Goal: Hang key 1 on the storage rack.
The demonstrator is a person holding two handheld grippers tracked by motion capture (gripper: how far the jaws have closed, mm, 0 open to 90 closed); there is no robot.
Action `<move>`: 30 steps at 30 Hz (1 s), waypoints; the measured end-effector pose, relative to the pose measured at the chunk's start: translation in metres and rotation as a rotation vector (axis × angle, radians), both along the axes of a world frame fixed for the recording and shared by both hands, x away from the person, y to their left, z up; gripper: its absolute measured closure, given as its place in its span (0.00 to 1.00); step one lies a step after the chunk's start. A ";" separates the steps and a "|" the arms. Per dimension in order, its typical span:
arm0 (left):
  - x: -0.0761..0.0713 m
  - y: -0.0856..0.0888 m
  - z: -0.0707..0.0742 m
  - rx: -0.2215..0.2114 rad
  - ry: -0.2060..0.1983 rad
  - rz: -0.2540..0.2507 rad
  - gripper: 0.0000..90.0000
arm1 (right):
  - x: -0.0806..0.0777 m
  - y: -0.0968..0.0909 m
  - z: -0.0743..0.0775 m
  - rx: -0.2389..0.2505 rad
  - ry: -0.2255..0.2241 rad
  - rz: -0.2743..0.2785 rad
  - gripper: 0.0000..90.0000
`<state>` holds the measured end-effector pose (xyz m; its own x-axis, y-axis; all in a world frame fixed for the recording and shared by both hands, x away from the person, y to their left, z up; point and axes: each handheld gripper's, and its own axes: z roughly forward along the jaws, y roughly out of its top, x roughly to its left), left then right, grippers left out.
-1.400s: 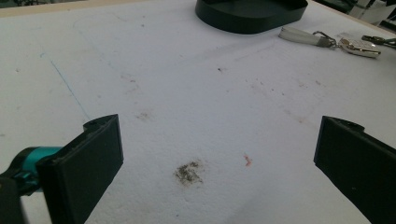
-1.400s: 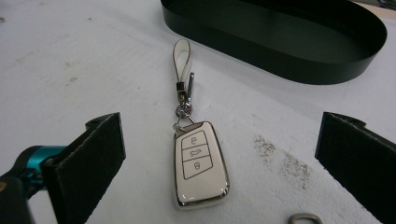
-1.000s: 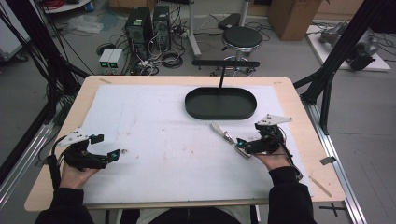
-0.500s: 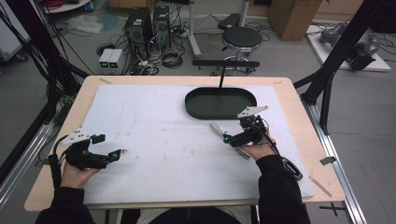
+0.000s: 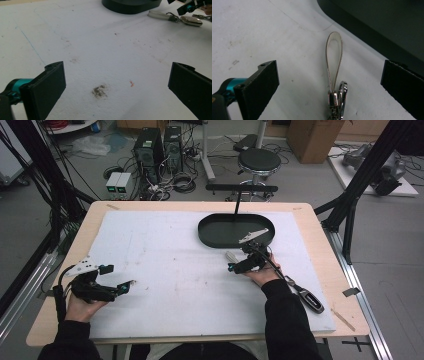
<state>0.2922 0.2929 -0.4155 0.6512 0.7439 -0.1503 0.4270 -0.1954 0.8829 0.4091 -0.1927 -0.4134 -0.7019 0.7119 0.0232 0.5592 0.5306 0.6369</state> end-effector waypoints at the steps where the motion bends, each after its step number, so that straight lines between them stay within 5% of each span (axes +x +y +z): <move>1: 0.000 0.000 0.000 0.001 0.000 0.000 0.02 | 0.000 0.001 -0.001 -0.003 0.008 -0.002 0.01; 7: 0.000 -0.001 0.000 0.001 0.002 -0.001 0.02 | 0.008 0.003 -0.010 -0.026 0.026 -0.034 0.07; 11: 0.000 -0.001 0.000 0.006 0.005 -0.004 0.02 | 0.014 0.003 -0.017 -0.024 0.048 -0.019 0.23; 22: 0.001 -0.002 -0.001 0.008 0.009 -0.005 0.02 | 0.012 0.012 -0.018 -0.038 0.032 0.051 0.93; 28: 0.001 -0.002 -0.001 0.011 0.011 -0.005 0.02 | 0.013 0.007 -0.016 -0.040 0.023 -0.005 0.97; 30: 0.001 -0.002 -0.001 0.009 0.011 -0.002 0.02 | 0.013 0.003 -0.013 -0.006 0.031 -0.010 0.97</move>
<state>0.2931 0.2913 -0.4164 0.6510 0.7440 -0.1504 0.4362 -0.2046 0.8763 0.4221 -0.1893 -0.4266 -0.6940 0.7188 0.0406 0.5837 0.5287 0.6163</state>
